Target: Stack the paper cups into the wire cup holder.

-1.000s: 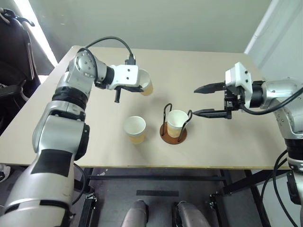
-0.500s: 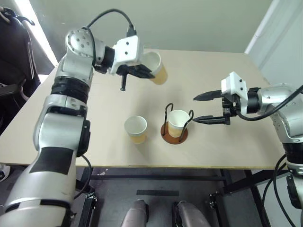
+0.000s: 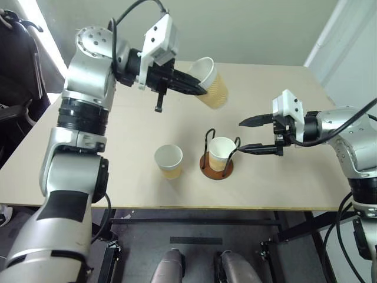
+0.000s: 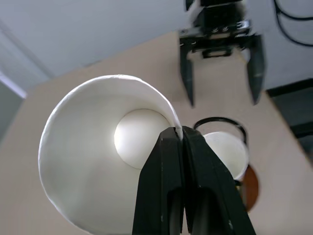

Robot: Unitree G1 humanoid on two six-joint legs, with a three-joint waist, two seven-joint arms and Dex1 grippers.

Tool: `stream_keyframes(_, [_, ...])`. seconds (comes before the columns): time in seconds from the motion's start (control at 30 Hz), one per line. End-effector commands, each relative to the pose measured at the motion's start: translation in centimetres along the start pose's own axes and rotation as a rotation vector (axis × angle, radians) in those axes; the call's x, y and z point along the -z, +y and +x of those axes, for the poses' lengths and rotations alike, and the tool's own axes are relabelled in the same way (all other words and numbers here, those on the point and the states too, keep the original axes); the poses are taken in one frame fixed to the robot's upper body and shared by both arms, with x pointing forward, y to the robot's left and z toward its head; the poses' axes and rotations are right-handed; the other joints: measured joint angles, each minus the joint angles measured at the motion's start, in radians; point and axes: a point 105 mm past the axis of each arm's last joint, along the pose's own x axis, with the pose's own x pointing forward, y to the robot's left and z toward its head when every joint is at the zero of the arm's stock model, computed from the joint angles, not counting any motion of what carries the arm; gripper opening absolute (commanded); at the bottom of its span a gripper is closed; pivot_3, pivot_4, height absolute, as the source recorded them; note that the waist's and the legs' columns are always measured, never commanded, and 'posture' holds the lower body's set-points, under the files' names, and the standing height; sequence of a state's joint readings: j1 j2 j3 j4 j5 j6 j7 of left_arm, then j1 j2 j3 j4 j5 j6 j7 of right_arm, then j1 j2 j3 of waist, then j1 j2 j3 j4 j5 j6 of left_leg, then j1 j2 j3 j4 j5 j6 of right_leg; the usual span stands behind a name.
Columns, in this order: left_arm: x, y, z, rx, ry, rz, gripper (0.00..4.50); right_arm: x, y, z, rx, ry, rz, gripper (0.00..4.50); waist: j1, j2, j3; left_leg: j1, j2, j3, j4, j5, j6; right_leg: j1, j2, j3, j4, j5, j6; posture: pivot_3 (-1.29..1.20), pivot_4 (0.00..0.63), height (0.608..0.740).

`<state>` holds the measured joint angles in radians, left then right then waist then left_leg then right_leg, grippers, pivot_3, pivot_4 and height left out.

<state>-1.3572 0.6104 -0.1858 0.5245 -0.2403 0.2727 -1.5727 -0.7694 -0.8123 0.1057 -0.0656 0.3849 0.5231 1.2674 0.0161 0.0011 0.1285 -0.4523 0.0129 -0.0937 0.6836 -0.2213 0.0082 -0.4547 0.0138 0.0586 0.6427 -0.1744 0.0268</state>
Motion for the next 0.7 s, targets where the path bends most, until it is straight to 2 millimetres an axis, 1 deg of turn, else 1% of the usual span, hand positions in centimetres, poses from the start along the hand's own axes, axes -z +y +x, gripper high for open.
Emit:
stream_keyframes(0.03, [-1.0,-1.1,0.1,0.072,-0.019,0.008,0.05,-0.5,-0.7,-0.7,0.037,0.012,-0.066,3.70,0.001,0.000,0.000,0.000,0.000,0.000,0.000,0.000,0.000,0.000,0.000,0.000,0.000,0.000,0.000,0.00,0.150,0.740])
stream_keyframes(0.33, [-0.6,-2.5,1.0,0.144,-0.036,-0.040,0.05,-0.4,-0.1,-0.4,0.010,0.008,-0.044,3.70,0.000,0.000,0.000,0.001,0.000,0.000,0.000,0.000,0.000,0.001,0.000,0.000,0.000,0.000,0.000,0.00,0.150,0.740])
stream_keyframes(0.5, [0.4,-3.6,1.9,0.197,-0.004,-0.038,0.05,0.1,-0.1,-0.4,0.015,0.025,-0.042,3.70,0.001,0.000,0.000,0.001,0.000,0.000,0.000,0.000,0.000,0.001,0.000,0.000,0.000,0.000,0.000,0.00,0.150,0.740])
stream_keyframes(0.7, [1.2,-3.8,2.2,0.209,0.029,-0.019,0.05,1.1,0.1,-1.7,-0.015,0.101,-0.055,3.70,0.003,0.000,0.000,0.001,0.000,0.000,0.000,0.000,0.000,0.001,0.000,0.000,0.000,0.000,0.000,0.00,0.150,0.740])
